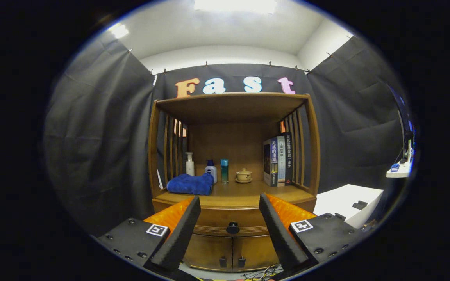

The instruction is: Pull open the drawer, take out the items inside it, and place them on the countertop above the cabinet.

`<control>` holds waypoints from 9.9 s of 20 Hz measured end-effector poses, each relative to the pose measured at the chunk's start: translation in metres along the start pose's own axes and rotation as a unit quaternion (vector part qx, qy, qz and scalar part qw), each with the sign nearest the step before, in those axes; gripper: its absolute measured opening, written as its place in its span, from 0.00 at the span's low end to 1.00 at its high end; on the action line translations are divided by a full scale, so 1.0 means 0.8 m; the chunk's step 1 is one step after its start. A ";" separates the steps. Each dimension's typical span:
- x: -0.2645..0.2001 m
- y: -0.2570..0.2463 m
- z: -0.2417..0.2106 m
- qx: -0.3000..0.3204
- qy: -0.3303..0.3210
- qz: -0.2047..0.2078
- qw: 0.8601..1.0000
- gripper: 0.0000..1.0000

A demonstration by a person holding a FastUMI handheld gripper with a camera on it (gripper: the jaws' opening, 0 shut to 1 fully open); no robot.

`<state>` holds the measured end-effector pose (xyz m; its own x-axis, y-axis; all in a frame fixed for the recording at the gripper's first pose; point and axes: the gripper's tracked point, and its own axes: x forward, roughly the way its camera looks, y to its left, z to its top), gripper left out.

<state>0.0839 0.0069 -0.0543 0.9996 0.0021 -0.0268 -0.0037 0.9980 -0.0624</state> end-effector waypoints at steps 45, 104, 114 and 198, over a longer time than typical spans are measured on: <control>0.122 -0.034 -0.228 0.001 0.097 -0.028 0.995 0.44; 0.154 -0.013 -0.064 0.030 0.274 0.049 0.960 0.99; 0.172 -0.026 -0.185 0.038 0.444 0.017 0.895 0.99; 0.317 -0.033 -0.058 0.054 0.338 -0.012 0.939 0.99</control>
<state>0.3361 -0.0221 -0.1056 0.7536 -0.0246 -0.6568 0.0587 0.9978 0.0300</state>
